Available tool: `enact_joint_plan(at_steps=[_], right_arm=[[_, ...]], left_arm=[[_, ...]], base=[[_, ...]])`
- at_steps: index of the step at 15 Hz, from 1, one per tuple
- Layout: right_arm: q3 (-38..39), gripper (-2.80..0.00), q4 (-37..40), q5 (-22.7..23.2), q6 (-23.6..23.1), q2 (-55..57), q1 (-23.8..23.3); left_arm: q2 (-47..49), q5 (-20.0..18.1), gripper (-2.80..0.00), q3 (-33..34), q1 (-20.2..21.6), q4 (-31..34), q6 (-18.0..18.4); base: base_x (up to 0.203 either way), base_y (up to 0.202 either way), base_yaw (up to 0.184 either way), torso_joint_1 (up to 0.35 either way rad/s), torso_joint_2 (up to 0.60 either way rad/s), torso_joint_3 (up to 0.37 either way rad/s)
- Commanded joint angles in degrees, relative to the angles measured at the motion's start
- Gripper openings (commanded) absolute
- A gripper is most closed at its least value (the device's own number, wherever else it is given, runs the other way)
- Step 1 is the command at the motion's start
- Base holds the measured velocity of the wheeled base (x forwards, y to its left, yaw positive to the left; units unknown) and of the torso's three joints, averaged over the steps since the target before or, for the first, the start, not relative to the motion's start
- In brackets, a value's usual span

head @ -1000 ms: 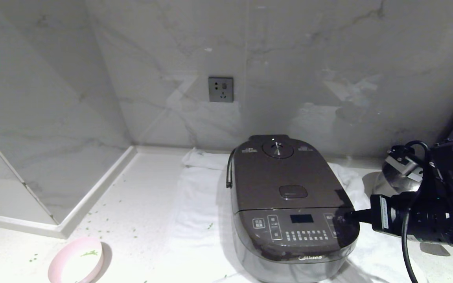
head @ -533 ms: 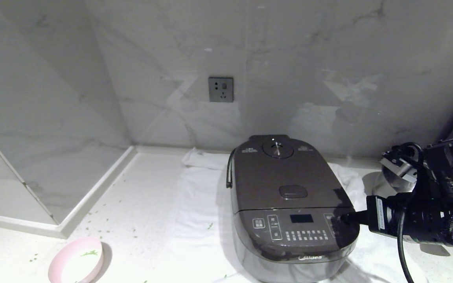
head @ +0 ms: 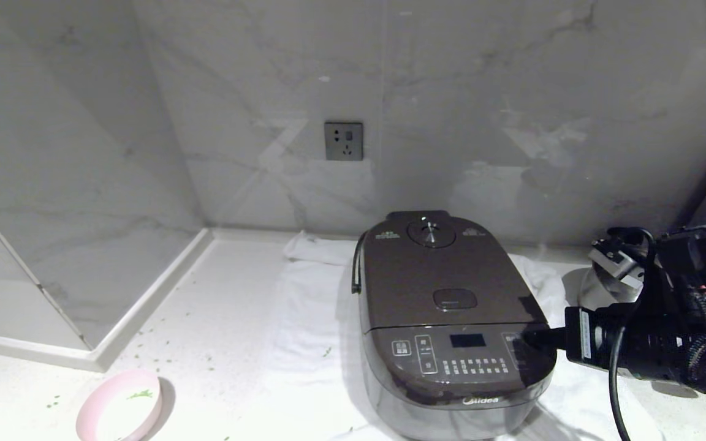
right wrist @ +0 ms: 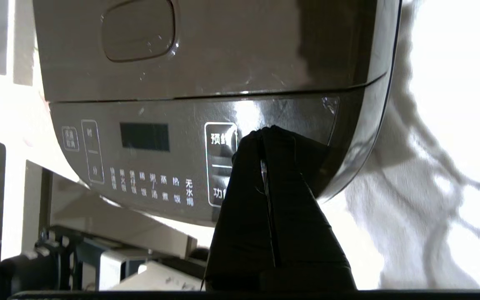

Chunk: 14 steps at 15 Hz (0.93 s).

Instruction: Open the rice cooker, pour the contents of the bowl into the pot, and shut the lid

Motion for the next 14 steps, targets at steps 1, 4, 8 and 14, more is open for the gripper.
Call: enact_joint_plan(at_steps=[1,4,8,14], right_arm=[[-0.65,-2.8,-0.04,-0.08,0.17,-0.19,0.06],[-4.84,-2.8,3.27,-0.18,0.23,-3.88,0.16],[-16.39,-2.8,17.52,-0.14,0.23,-11.88,0.46],[-20.39,-2.8,25.39,-11.45,-4.62,-22.32,0.48]], left_arm=[[-0.01,0.0,-2.8,0.0,0.05,0.02,0.05],[-0.01,0.17,-2.8,0.0,0.05,0.02,0.05],[-0.1,0.17,-2.8,0.0,0.05,0.02,0.05],[-0.1,0.17,-2.8,0.09,-0.04,-0.16,-0.04]], base=[[0.0,0.0,0.0,0.0,0.0,0.0],[0.0,0.0,0.0,0.0,0.0,0.0],[0.0,0.0,0.0,0.0,0.0,0.0],[0.0,0.0,0.0,0.0,0.0,0.0]])
